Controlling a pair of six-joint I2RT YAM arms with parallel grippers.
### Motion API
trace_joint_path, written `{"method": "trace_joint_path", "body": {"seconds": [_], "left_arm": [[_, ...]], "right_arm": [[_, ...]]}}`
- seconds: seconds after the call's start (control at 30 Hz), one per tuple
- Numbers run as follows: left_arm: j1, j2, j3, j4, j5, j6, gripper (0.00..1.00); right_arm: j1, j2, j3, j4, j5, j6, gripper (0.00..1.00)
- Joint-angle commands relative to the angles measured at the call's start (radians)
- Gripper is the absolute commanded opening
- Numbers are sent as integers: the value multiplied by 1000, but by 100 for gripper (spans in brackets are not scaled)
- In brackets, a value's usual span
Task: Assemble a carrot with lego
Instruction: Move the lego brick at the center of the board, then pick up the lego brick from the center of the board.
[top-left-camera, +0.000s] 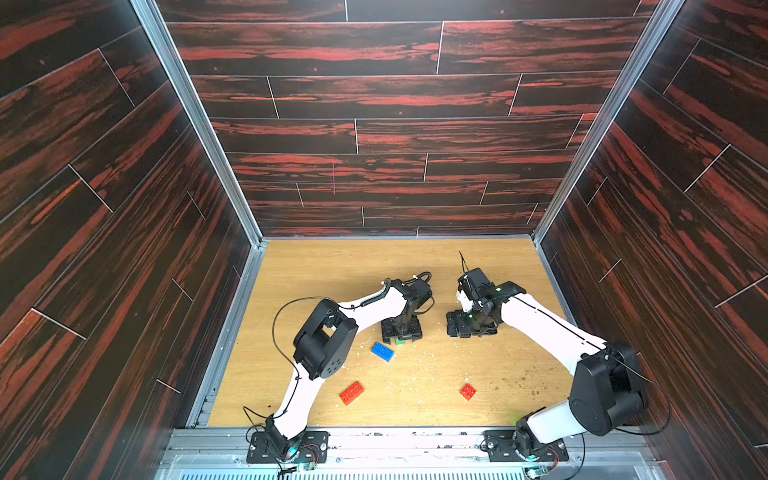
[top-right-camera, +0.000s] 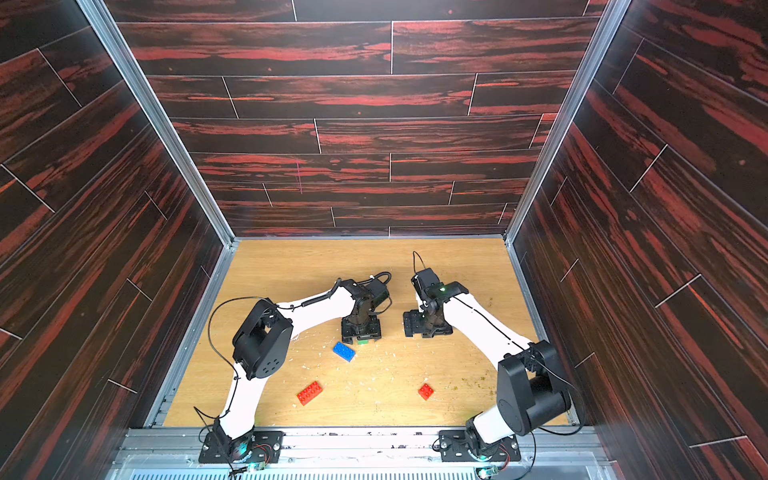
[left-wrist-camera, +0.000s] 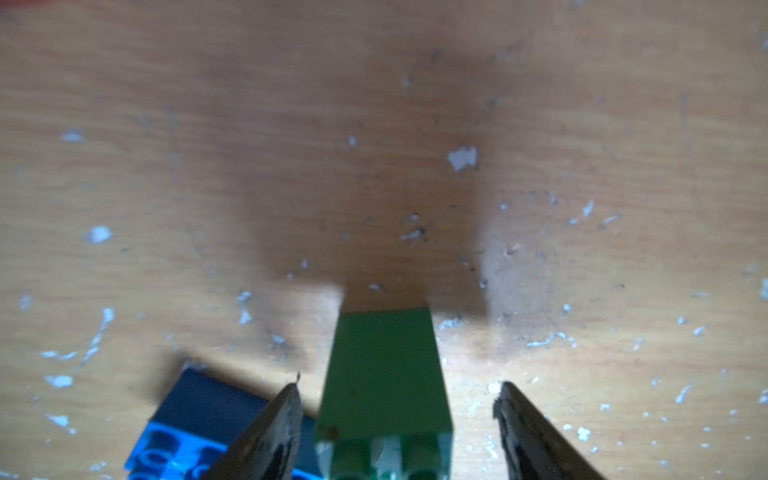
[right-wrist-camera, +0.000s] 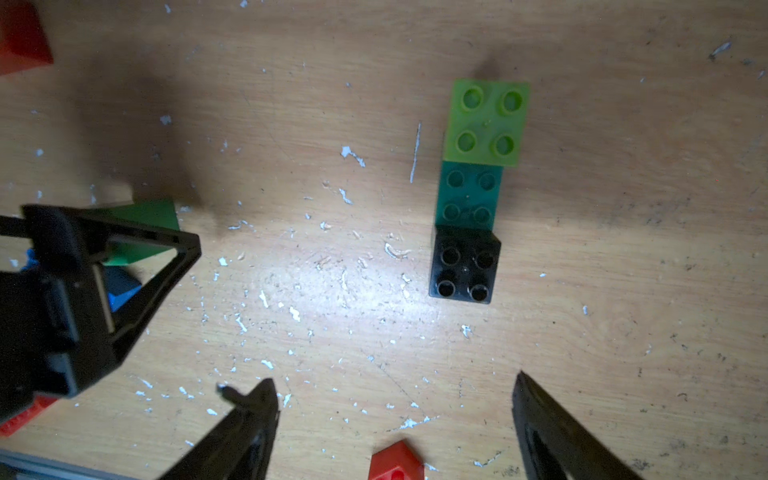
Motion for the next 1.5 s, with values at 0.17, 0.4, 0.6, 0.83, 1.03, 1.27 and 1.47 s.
{"method": "trace_joint_path", "body": {"seconds": [0.17,0.4,0.6,0.83,1.03,1.27,1.47], "left_arm": [[0,-256,-145,-2,-132,243,87],[0,-382,-288,32,-68,532,93],[0,-391,-362,90,-14,628,98],[9,-350,-390,136,-21,675,100],[21,-294,-369,133,-45,676,100],[23,-271,-380,151,-58,652,94],[23,-251,-375,161,-70,637,87]], "right_arm": [[-2,-64,12,-32,-16,-7,89],[-3,-69,18,-40,-17,-14,89],[-3,-69,26,-45,-17,-13,89],[-4,-74,25,-51,-12,-7,89],[-4,-77,24,-52,-11,-3,89],[-4,-86,17,-48,-11,1,89],[-3,-84,20,-48,-14,1,89]]}}
